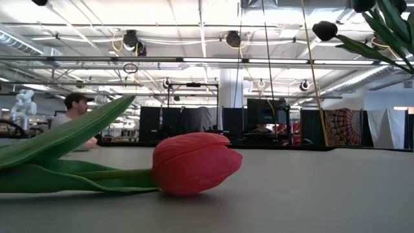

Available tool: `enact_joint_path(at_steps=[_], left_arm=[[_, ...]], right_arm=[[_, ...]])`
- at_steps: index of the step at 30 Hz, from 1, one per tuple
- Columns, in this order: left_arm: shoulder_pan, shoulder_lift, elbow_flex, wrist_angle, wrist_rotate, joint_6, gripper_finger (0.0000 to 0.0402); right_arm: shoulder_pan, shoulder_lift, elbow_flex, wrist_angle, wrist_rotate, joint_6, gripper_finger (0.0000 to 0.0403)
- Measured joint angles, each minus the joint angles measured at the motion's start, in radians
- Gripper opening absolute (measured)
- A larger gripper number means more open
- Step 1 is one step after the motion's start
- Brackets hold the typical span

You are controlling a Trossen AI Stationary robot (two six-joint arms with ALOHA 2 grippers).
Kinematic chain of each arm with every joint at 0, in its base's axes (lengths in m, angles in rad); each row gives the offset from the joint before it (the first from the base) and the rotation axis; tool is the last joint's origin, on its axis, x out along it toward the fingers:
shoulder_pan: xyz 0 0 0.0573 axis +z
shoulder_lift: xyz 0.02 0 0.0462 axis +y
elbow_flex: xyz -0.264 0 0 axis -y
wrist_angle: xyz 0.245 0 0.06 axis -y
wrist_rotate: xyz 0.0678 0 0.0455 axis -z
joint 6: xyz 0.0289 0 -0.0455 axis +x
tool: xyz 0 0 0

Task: Sort flowers into vase by color
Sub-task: Put the right red tulip into the left transparent vase

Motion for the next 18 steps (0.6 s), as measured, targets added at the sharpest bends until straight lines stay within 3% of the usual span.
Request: enact_joint_path(at_steps=[18], left_arm=[[0.0,-0.208,-0.177,-0.007,-0.001,-0.126,0.0012]], right_arm=[[0.0,0.0,0.0,0.0,0.0,0.0,0.021]])
